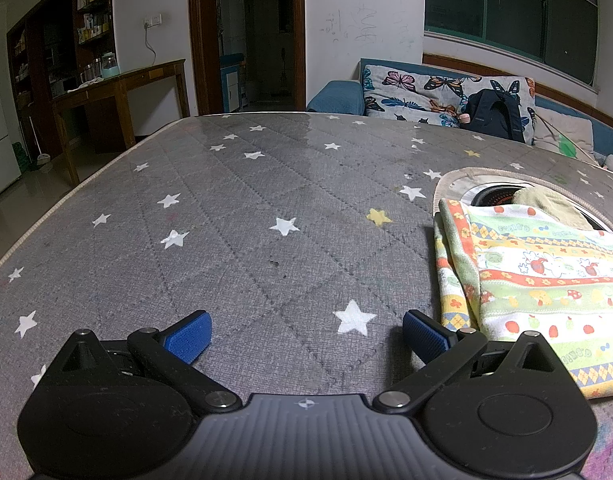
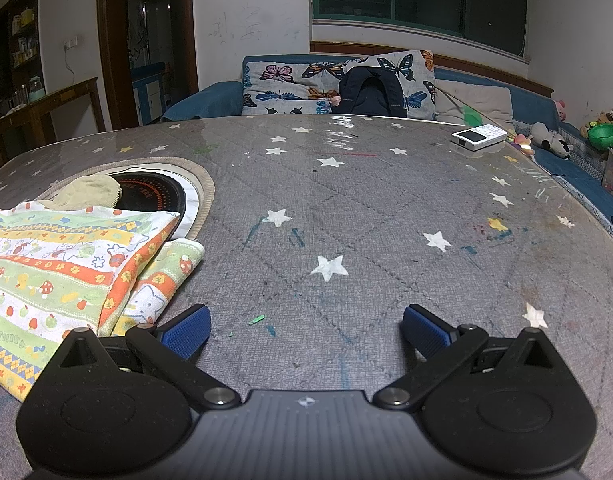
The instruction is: Fold clothes
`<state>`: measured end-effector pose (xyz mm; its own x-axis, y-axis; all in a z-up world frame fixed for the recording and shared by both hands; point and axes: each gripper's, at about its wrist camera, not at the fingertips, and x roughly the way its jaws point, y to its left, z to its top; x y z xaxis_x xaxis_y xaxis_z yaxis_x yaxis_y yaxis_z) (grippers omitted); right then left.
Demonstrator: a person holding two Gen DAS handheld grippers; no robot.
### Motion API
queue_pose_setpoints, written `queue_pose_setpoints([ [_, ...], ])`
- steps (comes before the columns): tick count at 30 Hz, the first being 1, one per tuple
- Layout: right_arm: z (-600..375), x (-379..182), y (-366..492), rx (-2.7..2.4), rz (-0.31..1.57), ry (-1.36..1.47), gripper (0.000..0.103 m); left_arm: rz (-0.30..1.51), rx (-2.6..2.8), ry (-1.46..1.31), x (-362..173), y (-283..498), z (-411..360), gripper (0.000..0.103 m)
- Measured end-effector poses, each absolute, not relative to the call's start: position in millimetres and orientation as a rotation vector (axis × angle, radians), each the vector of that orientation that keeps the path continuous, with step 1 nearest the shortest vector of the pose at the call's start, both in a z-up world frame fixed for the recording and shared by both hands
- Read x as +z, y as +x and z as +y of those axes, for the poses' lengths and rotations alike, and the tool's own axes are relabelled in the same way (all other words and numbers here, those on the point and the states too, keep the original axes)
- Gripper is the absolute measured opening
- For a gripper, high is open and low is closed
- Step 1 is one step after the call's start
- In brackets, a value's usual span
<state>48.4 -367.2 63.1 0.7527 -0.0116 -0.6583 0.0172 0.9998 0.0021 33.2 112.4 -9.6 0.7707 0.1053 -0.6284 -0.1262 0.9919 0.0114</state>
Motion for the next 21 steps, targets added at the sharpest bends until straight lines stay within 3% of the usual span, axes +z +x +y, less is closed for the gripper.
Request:
queue_pose_setpoints([
  [21, -367.1, 63.2, 48.3, -0.015, 0.719, 0.008, 0.103, 0.679, 0.126, -0.032, -9.7, 33.1, 113.3, 0.103],
])
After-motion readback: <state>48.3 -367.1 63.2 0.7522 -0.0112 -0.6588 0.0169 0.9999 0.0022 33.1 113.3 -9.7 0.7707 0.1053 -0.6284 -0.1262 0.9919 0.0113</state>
